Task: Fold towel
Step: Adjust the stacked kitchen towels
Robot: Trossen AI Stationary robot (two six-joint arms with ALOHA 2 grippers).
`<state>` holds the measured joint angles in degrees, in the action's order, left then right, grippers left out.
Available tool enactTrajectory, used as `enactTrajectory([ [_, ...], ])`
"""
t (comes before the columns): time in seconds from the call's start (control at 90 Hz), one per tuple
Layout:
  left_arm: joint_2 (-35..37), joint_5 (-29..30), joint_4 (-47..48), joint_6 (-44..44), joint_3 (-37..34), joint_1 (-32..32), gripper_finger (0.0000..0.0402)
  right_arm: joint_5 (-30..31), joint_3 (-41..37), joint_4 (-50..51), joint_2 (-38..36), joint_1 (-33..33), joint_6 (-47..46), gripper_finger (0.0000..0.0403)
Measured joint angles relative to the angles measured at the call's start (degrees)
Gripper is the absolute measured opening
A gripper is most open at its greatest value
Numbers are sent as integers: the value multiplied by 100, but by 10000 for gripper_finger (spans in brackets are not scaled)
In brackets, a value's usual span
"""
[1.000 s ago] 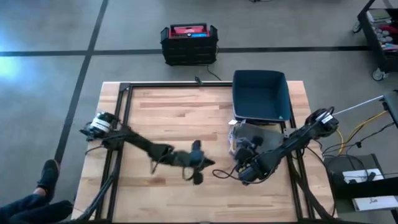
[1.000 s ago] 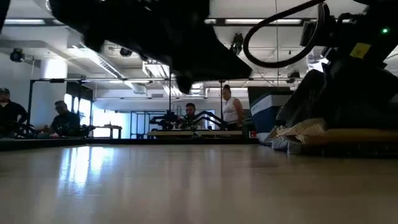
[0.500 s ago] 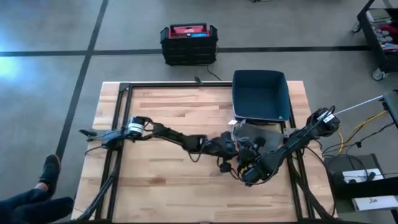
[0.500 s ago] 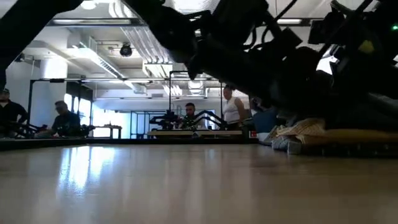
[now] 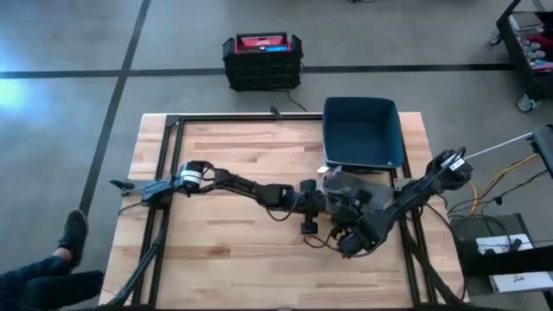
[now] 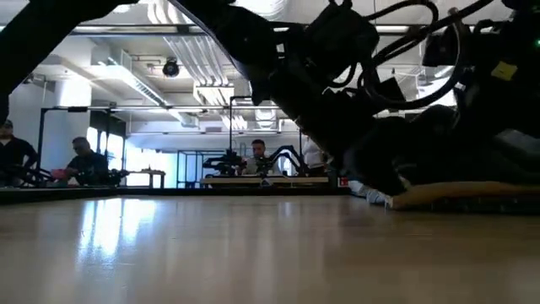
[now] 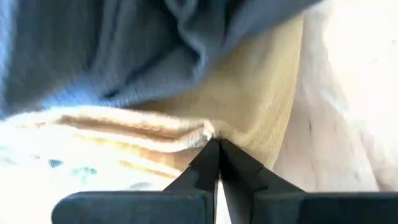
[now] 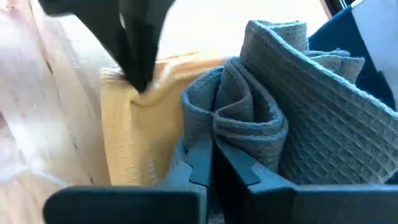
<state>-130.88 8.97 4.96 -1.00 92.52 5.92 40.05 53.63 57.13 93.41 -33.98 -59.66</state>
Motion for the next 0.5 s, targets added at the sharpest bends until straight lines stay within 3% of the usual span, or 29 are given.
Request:
enactTrajectory([
  [0.144,232,399,162,-96,-50,156,0,-1,-7,2,0,-2,7,0],
  [0.233,337,571,-348,167,-48,177,0,0,-7,2,0,-2,7,0],
  [0.389,272,8,-914,445,-38,-97,0,1,-7,-17,0,-2,-15,0],
  [0.5,181,-96,-270,373,-95,-284,0,2,-7,-46,0,-2,-37,0],
])
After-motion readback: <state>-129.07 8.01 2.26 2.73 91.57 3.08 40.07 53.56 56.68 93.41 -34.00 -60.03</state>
